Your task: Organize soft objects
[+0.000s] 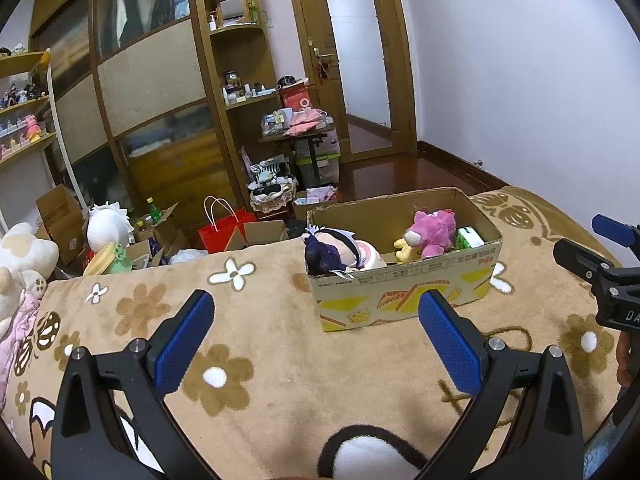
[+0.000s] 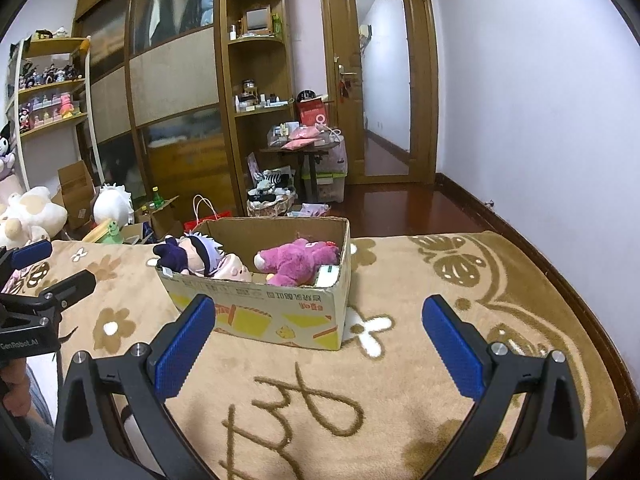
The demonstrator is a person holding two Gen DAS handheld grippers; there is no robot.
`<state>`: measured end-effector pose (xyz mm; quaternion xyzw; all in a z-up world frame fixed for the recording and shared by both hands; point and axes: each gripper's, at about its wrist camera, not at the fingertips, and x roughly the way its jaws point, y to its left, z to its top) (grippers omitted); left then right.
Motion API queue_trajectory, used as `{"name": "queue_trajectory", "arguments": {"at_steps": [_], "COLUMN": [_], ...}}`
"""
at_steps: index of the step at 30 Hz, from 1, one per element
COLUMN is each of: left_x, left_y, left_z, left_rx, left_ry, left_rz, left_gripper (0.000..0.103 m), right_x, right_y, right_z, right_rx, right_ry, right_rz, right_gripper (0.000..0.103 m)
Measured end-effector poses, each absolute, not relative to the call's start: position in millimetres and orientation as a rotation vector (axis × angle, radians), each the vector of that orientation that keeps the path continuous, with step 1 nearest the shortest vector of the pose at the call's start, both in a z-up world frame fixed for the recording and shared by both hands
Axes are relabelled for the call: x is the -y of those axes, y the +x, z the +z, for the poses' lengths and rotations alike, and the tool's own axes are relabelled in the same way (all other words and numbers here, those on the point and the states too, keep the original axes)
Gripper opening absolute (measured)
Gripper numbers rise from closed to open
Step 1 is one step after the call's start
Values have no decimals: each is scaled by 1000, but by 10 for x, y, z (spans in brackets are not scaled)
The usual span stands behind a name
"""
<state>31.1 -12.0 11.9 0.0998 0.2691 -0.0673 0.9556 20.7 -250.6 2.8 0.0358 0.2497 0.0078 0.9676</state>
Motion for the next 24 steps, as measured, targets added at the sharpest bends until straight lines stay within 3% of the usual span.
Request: {"name": "queue_trajectory", "arguments": {"at_steps": [24], "left_x": [121], "left_y": [360], "left_z": [63], "left_rx": [-563], "left_ry": [186], "left_rz": [-128], "left_gripper": [101], "right_x": [2546], "right_y": [203], "right_z": [8], "right_rx": [-503], "right_ry": [83], "right_rz": [4], "right_gripper": [103]}}
